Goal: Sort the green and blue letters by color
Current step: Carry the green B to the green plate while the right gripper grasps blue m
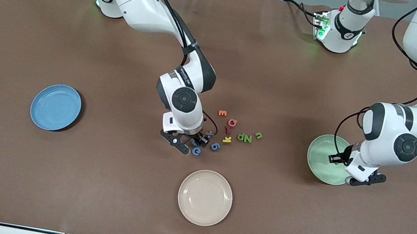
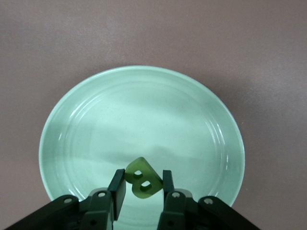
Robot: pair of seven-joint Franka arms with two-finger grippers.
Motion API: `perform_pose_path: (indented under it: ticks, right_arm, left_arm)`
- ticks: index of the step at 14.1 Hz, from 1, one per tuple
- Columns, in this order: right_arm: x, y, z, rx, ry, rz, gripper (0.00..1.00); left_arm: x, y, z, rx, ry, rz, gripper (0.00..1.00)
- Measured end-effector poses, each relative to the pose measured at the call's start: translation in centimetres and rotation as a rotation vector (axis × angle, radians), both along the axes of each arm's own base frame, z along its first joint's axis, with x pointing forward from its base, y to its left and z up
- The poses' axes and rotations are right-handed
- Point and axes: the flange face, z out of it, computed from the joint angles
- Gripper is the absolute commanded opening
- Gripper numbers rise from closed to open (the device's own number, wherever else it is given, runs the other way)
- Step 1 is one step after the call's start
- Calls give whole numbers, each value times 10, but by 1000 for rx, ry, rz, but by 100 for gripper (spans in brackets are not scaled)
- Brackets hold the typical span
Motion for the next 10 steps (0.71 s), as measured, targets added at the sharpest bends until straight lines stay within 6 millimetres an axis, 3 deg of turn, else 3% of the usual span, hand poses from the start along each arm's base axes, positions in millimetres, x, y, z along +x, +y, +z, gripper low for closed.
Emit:
perform_pose_path:
  ticks: [3, 4, 10]
  right_arm:
    - [-1, 1, -4, -2, 3, 2, 61]
    - [-1, 1, -5, -3, 4, 3, 61]
    - [-6, 5, -13, -15, 8, 16, 58]
  left_arm:
    - [1, 0, -1, 0, -6, 0, 90]
    - [1, 0, 0, 0, -9, 0, 97]
    - [10, 5, 27, -3, -59, 12, 99]
